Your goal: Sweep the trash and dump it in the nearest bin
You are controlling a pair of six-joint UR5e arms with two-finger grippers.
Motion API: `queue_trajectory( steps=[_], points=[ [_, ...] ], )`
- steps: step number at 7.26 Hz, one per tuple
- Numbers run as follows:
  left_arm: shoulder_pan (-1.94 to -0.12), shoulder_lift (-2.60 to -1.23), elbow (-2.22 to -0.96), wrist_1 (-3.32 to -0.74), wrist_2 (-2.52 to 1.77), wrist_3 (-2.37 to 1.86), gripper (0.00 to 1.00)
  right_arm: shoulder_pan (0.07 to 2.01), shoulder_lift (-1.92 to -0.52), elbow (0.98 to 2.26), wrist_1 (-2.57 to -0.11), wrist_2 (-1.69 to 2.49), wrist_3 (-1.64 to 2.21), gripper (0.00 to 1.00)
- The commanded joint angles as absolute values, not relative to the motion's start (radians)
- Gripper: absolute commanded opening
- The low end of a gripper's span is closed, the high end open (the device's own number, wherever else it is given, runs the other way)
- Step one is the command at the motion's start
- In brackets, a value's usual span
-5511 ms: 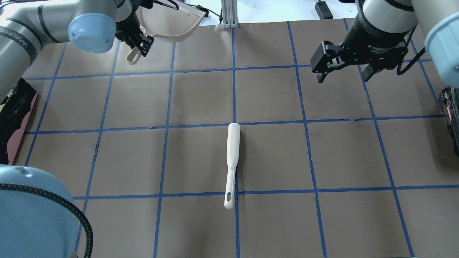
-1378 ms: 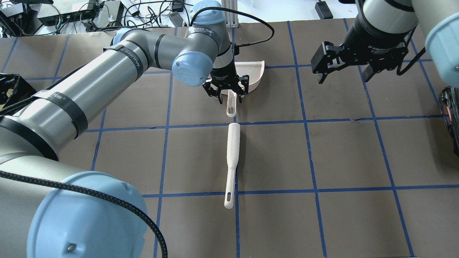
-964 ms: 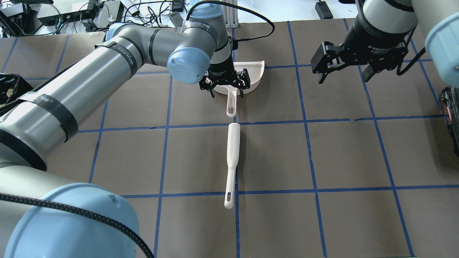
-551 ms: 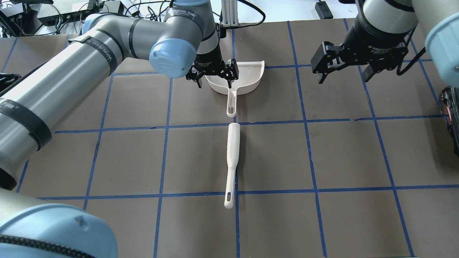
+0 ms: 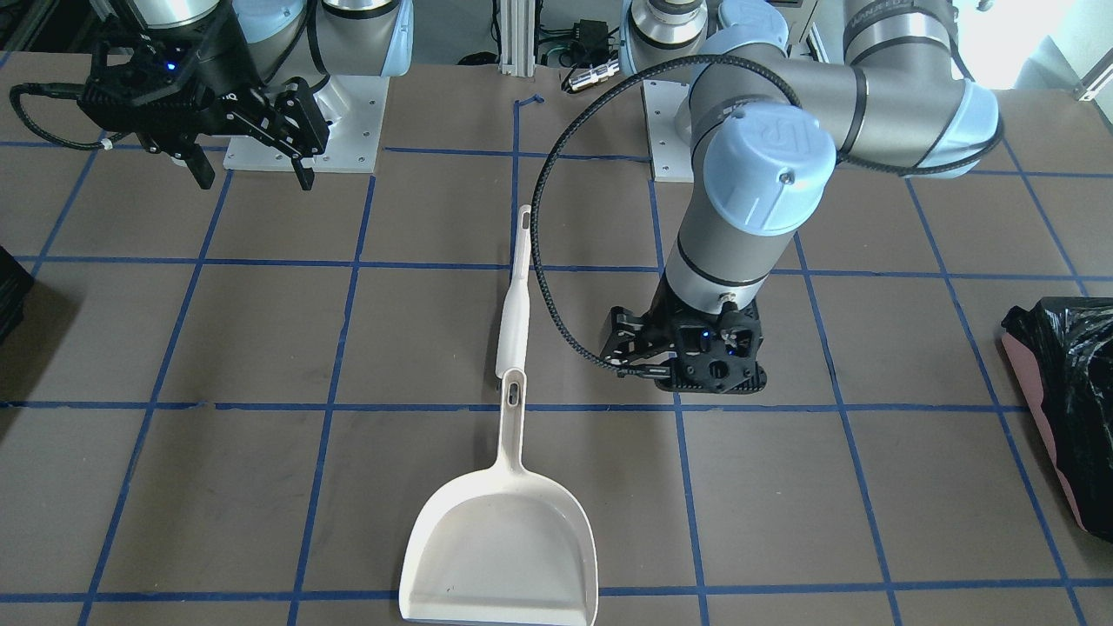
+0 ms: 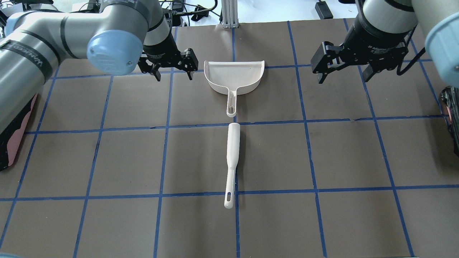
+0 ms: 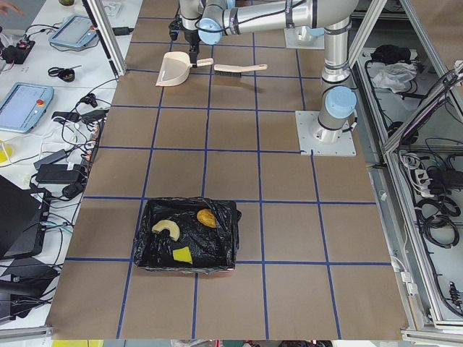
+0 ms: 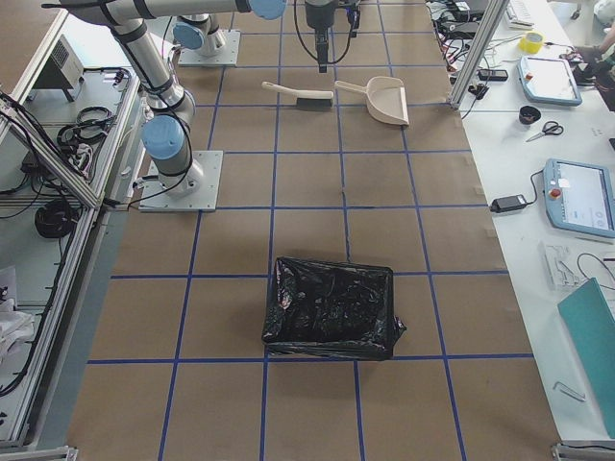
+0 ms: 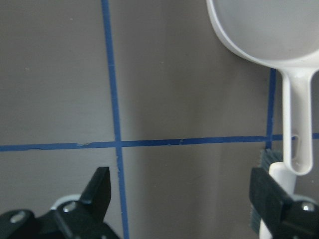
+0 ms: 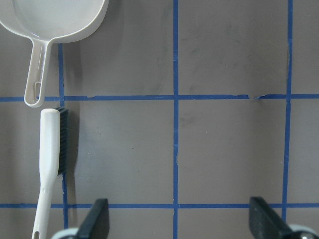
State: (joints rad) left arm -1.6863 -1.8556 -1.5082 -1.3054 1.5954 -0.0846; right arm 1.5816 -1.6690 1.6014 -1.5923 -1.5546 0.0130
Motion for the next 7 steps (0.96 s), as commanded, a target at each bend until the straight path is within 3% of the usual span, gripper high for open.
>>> queue_trajectory(
  steps=[1, 4, 7],
  points=[
    [-1.654, -1.758, -1.517, -1.447, 1.747, -0.063, 1.0, 1.582, -1.669, 1.601, -1.592, -1.554, 0.014, 1.0],
    [-1.611, -1.604, -1.516, -1.541, 1.668, 0.014, 1.0, 1.582, -1.67, 1.601, -1.591, -1.559, 0.014, 1.0],
    [-1.56, -1.543, -1.538, -1.572, 1.595, 0.074, 1.0, 1.583, -1.677, 1.601, -1.591, -1.559, 0.014, 1.0]
  ],
)
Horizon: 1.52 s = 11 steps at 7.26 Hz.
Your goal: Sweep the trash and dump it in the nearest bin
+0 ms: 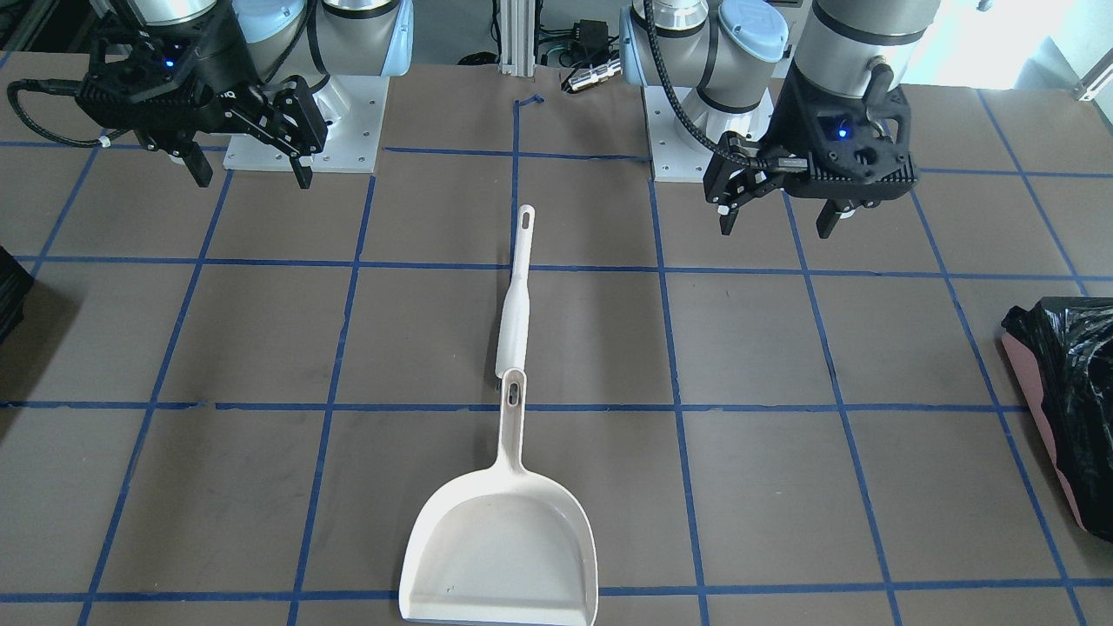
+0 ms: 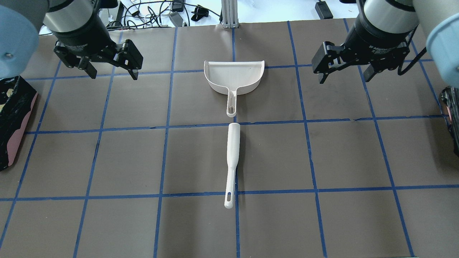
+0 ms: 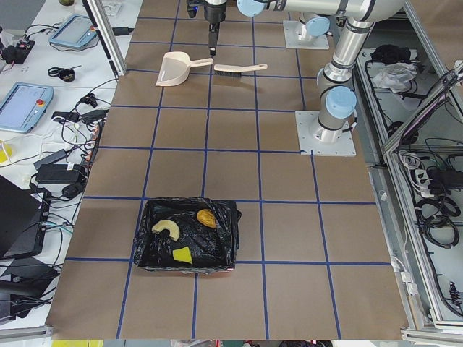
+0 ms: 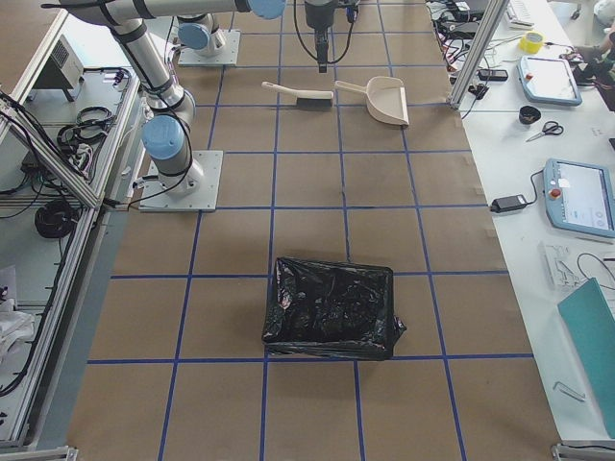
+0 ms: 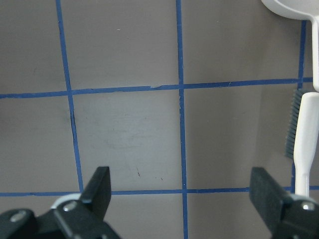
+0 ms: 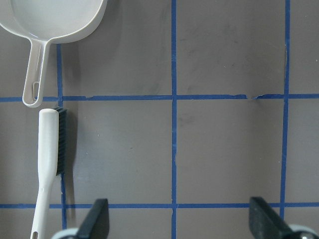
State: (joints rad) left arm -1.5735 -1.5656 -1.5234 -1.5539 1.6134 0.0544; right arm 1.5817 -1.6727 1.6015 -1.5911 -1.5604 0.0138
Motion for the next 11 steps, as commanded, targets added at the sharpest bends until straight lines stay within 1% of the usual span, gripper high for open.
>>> queue_trajectory(
  steps=[1, 7, 11],
  points=[
    [-1.552, -1.54, -1.57, -1.562, 1.589, 0.084, 1.0, 1.583, -1.677, 1.601, -1.591, -1.56, 0.014, 1.0],
    [-1.548, -1.54, -1.585, -1.56, 1.589, 0.086, 1.0, 1.583, -1.677, 1.601, -1.591, -1.56, 0.014, 1.0],
    [-1.537, -1.566, -1.594, -1.522, 1.591, 0.086, 1.0, 1.583, -1.677, 1.603, -1.591, -1.56, 0.014, 1.0]
  ],
)
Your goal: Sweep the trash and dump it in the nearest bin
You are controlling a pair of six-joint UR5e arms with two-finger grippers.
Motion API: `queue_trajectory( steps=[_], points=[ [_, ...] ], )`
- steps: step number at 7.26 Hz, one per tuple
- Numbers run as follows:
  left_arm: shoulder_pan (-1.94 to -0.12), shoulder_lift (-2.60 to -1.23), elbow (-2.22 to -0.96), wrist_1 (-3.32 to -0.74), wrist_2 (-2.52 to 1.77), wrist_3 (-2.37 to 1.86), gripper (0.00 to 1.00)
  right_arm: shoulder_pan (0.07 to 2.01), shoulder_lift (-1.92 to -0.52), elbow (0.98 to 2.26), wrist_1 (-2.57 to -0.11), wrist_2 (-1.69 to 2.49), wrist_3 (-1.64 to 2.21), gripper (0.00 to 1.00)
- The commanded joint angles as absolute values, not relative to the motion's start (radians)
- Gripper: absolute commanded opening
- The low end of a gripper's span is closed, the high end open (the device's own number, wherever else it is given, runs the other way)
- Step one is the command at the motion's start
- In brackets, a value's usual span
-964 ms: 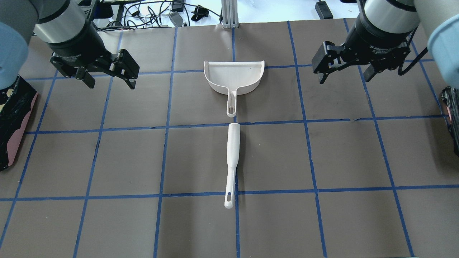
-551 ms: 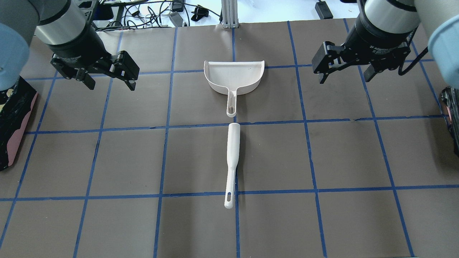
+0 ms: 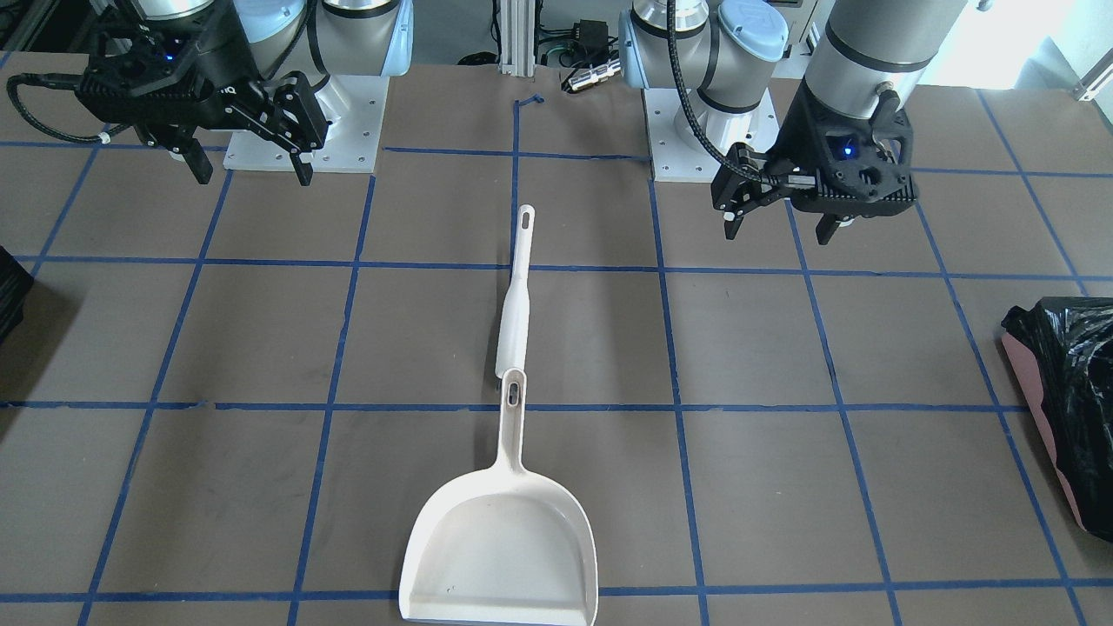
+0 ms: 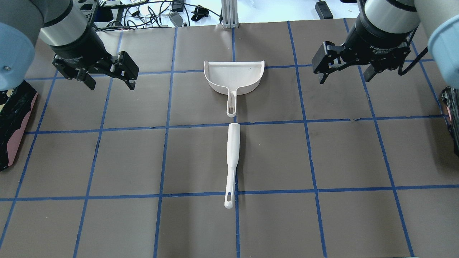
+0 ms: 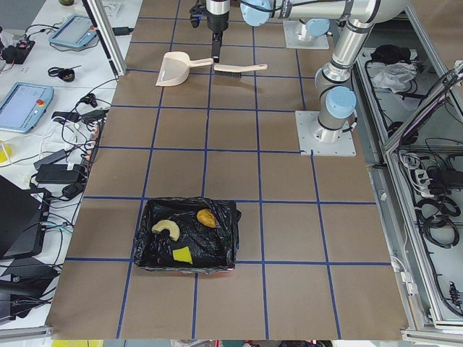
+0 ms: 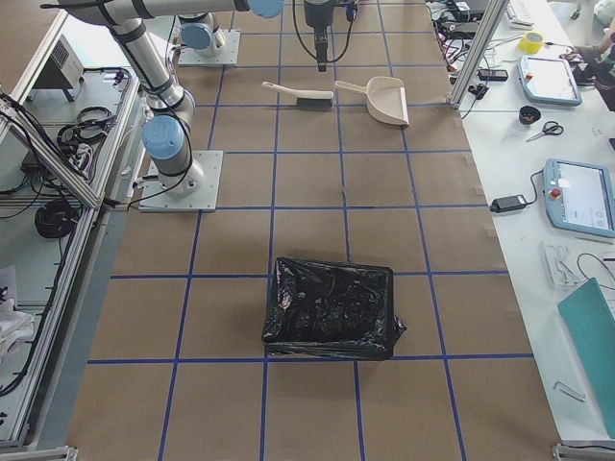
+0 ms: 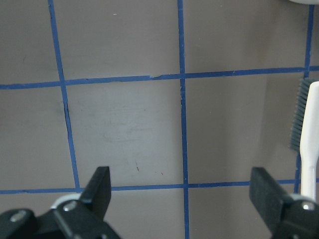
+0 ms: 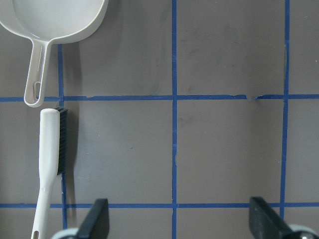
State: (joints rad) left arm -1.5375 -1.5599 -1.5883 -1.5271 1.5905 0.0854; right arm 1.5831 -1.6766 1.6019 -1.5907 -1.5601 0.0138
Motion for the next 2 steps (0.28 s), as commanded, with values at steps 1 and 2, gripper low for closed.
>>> queue_trajectory(
  steps=[1, 2],
  points=[
    [-1.537, -1.566, -1.607, -1.517, 1.591, 0.081, 1.0, 1.583, -1.678, 1.603, -1.591, -1.56, 0.014, 1.0],
    [-1.54, -1.563, -1.611, -1.494, 1.589, 0.084, 1.0, 1.583, -1.677, 1.605, -1.591, -1.56, 0.014, 1.0]
  ],
)
